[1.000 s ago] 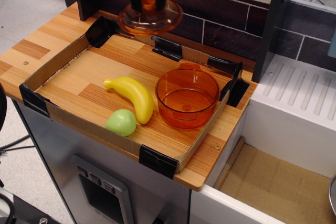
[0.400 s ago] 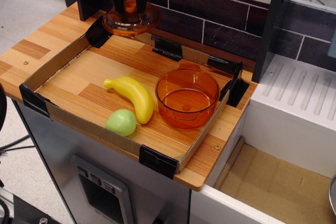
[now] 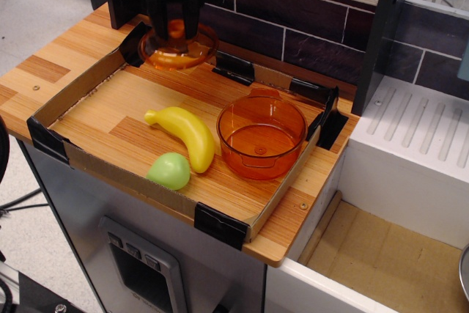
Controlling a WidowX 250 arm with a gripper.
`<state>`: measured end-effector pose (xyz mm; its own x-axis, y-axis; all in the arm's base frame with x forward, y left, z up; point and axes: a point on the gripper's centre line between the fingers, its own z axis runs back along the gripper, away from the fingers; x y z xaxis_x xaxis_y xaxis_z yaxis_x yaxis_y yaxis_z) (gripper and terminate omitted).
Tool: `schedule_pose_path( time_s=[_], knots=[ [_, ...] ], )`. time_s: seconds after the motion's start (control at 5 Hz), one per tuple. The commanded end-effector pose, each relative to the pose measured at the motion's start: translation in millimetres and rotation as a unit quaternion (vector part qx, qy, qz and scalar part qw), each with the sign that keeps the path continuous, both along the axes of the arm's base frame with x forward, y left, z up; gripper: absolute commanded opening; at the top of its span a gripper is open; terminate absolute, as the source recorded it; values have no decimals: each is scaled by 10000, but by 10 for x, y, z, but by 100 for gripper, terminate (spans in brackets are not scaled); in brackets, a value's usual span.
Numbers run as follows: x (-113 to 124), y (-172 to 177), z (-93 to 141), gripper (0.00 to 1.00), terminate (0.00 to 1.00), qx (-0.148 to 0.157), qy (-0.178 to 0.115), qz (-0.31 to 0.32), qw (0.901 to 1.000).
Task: Take lid off pot
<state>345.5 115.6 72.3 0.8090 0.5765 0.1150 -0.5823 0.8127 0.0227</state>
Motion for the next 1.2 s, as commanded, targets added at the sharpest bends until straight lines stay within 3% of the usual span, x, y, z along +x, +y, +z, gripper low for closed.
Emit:
schedule_pose_path(
  time_s=[0.0, 0.4, 0.6, 0.8, 1.0],
  knots=[
    [23, 102, -139, 0, 0, 296, -133, -33, 9995],
    [10, 129, -273, 0, 0, 443, -73, 4, 9990],
    [12, 118, -253, 100, 0, 469, -11, 56, 9989],
    [27, 107, -208, 100, 0, 460, -74, 108, 9989],
    [49, 92, 48, 100, 0, 306, -229, 327, 9987]
  ],
)
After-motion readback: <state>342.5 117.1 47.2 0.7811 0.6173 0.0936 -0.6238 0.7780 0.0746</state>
